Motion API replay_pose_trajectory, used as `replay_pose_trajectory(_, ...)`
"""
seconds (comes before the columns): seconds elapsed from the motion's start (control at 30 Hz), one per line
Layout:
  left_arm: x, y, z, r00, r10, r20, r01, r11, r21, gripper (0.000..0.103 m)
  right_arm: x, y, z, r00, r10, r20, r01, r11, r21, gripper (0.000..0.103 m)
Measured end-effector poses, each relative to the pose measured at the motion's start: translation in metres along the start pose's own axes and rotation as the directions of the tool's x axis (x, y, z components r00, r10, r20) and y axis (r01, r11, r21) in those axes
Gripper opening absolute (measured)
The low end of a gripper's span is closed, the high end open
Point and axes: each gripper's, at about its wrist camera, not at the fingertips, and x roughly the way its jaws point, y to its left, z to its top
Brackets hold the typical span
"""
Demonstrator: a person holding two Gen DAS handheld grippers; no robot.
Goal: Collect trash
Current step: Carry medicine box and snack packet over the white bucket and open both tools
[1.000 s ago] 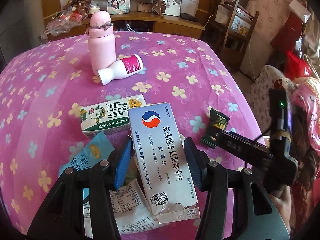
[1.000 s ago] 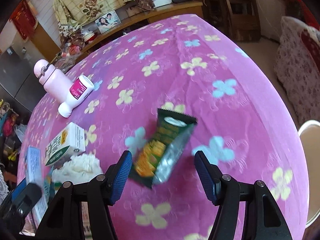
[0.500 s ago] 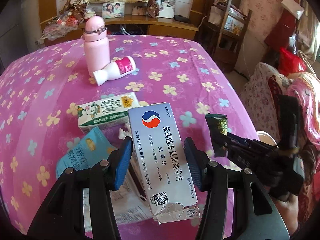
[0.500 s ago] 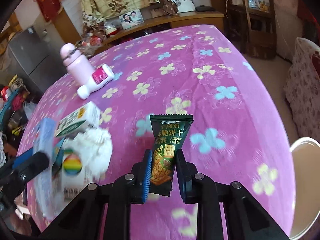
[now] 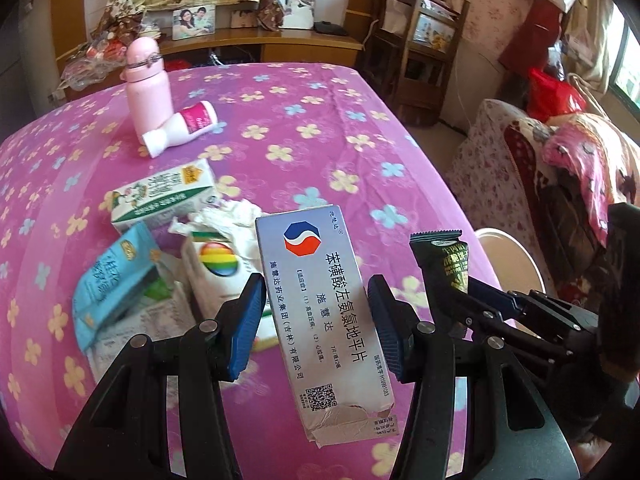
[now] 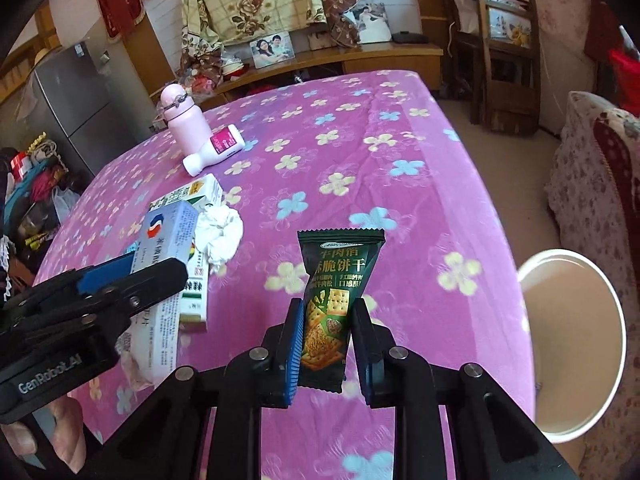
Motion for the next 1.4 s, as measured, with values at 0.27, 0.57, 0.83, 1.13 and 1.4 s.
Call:
replay_pose_trajectory(0.27,0.001,-0.036,-0.007,0.999,-0.042,-0.01,0.042,0.998,0.047,0.051,-0.03,-0.03,-0.017,0.999,-0.036,0.027,0.035,0.998,0.049,0.022)
replay_pose_trajectory(0.57,0.008,-0.075,-0.01,0.995,-0.091,-0.032,0.094,0.99,0.103,0.051,-0.056,-0.069,-0.034,0.996,-0.068,0.049,0.062,0.991,0.119,0.022)
replay_pose_trajectory(0.83,0.015,-0.104,-0.014,0.993,-0.106,-0.049,0.112,0.983,0.144,0.051,-0.07,-0.098,-0.046,0.995,-0.087,0.055,0.077,0.982,0.172,0.022)
replay_pose_trajectory(1.13,0.018,-0.129,-0.015,0.992,-0.113,-0.048,0.12,0.976,0.179,0.051,-0.08,-0.121,-0.056,0.993,-0.103,0.057,0.088,0.973,0.215,0.022)
replay_pose_trajectory(1.4,0.027,-0.153,-0.015,0.99,-0.13,-0.056,0.139,0.968,0.211,0.051,-0.087,-0.144,-0.063,0.991,-0.121,0.054,0.103,0.962,0.254,0.022)
